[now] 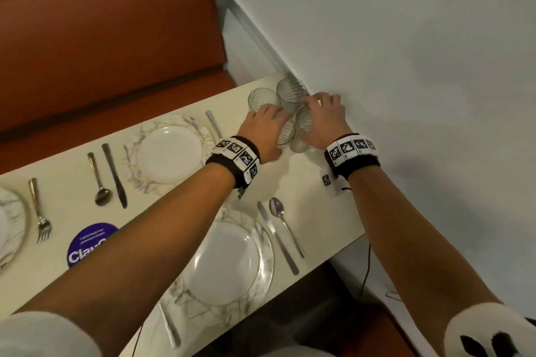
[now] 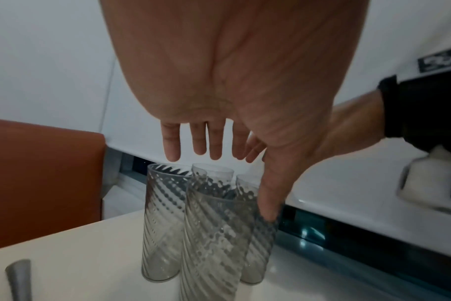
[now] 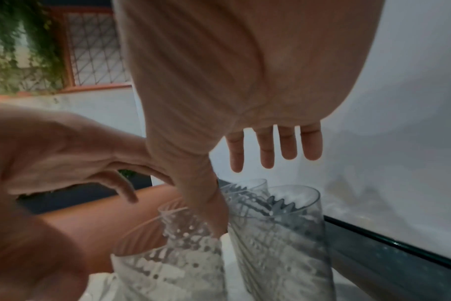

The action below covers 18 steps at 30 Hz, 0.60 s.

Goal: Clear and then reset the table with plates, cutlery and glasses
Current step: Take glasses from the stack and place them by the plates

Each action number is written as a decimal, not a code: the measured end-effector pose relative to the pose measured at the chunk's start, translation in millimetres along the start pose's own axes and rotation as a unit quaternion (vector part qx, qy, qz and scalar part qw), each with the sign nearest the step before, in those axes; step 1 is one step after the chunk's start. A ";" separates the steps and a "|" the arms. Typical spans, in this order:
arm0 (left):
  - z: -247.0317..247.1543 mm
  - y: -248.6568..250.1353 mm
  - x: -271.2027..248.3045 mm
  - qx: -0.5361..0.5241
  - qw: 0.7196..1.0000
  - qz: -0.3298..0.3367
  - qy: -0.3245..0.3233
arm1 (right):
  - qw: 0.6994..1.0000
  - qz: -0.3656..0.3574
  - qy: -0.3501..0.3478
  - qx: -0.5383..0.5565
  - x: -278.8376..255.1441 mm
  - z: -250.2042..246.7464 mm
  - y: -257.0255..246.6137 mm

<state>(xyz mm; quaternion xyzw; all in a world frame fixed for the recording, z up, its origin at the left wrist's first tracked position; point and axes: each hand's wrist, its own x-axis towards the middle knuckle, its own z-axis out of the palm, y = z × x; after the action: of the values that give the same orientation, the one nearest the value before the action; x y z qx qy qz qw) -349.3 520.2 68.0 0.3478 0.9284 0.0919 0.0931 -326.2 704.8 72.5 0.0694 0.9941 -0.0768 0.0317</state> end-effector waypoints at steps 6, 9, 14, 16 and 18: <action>11.4 0.6 24.1 0.116 0.989 0.024 -0.086 | 0.994 0.014 -0.099 -0.035 14.9 7.5 6.3; 12.8 -2.1 26.3 0.104 0.992 0.037 -0.064 | 0.995 0.018 -0.096 -0.014 14.3 8.9 7.3; 6.7 -9.6 9.5 0.049 0.998 0.032 -0.023 | 0.996 0.030 -0.087 -0.008 4.8 2.1 1.2; 0.7 -13.3 -6.2 0.008 1.000 0.008 -0.013 | 0.995 0.037 -0.088 -0.005 -4.4 -4.3 -5.9; -6.1 -20.0 -27.7 -0.042 0.999 -0.026 -0.006 | 0.995 0.038 -0.093 0.001 -15.8 -11.7 -17.8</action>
<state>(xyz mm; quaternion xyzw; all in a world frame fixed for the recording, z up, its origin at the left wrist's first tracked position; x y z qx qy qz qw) -342.7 486.4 72.3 0.3199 0.9319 0.1258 0.1159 -313.8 687.1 87.9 0.0992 0.9834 -0.0826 0.1271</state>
